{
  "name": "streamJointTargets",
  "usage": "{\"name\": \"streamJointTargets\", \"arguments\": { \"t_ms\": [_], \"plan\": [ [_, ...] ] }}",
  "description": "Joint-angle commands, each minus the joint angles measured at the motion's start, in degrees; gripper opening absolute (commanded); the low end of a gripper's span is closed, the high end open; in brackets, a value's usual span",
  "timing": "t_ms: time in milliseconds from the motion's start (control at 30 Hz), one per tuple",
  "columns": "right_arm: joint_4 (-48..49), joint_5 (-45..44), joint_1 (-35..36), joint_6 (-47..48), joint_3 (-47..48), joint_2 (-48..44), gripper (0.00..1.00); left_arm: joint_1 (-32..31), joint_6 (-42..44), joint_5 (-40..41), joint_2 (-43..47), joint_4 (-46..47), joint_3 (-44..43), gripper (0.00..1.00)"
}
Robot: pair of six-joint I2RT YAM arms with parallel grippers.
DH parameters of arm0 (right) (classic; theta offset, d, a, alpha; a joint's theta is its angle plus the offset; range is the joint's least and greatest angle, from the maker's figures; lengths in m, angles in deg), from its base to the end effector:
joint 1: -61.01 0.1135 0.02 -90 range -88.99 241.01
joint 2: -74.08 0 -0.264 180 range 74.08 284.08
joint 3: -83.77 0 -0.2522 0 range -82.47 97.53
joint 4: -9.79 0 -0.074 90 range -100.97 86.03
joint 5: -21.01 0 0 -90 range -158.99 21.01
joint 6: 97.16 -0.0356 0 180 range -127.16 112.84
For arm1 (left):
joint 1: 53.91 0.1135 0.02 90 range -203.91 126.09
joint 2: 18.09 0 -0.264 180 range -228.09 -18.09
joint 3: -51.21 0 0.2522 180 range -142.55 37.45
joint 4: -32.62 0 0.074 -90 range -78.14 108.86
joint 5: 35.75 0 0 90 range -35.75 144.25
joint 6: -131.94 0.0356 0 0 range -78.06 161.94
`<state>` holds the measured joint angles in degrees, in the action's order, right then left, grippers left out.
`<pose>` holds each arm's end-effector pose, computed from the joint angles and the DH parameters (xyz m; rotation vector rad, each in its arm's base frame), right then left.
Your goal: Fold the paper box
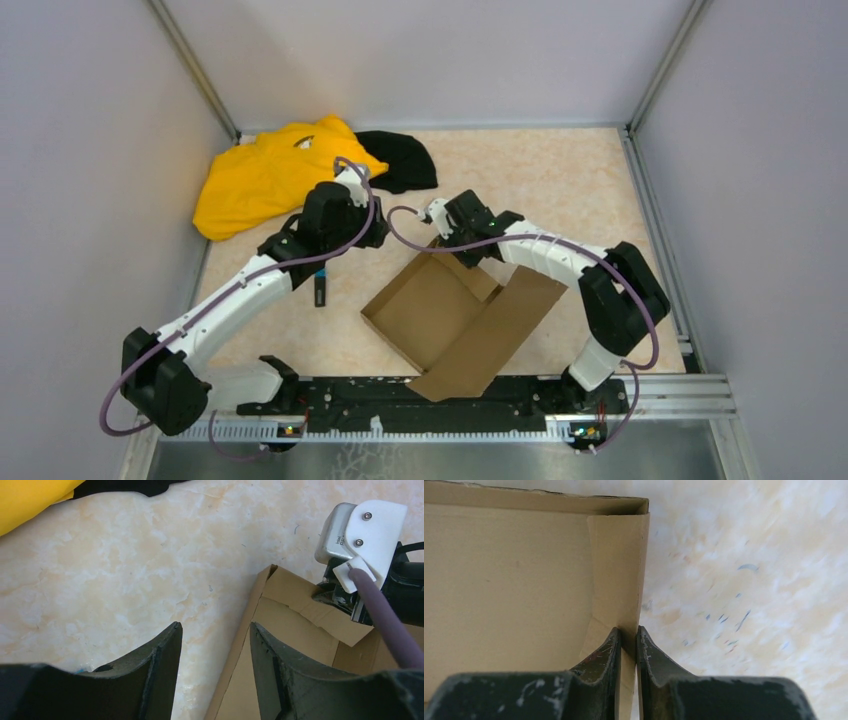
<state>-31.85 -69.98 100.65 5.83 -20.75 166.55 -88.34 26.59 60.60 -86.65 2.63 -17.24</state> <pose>0.2542 0.2098 0.2100 -1.1474 2.3343 0.1465 0.2252 -0.1496 0.3039 0.2842 2.0997 -0.4070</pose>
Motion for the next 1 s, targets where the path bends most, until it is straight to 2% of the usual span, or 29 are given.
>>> {"name": "streamJointTargets", "arguments": {
  "t_ms": [0,133,267,467,600,800,900,967],
  "plan": [
    [8.5,-3.3,0.8,13.5,5.9,3.8,0.02,2.2,1.1,-2.5,1.4,1.2,1.3,0.59],
    [10.1,-4.0,1.3,20.1,10.4,8.7,0.08,4.8,1.7,-5.0,1.5,2.1,2.9,0.58],
    [10.9,-1.4,1.2,21.9,15.1,11.0,0.15,6.9,1.6,-7.9,0.7,3.8,4.5,0.58],
    [8.0,2.7,0.9,20.2,23.5,12.6,0.37,7.4,-1.3,-10.7,-0.7,8.2,7.4,0.57],
    [5.7,1.6,0.7,17.7,28.0,13.0,0.54,7.4,-2.0,-11.1,-0.8,9.4,8.1,0.57],
    [2.8,-4.4,-1.3,7.3,36.3,10.4,0.62,7.4,-1.4,-10.4,-1.2,7.8,6.4,0.57],
    [-0.1,-10.1,-2.7,-1.0,39.9,7.7,0.78,7.4,-1.4,-10.4,-1.6,7.4,5.5,0.57],
    [-5.4,-13.2,-4.4,-7.9,43.4,6.6,0.8,7.4,-1.2,-10.0,-2.3,7.1,4.7,0.57]
  ]
}}
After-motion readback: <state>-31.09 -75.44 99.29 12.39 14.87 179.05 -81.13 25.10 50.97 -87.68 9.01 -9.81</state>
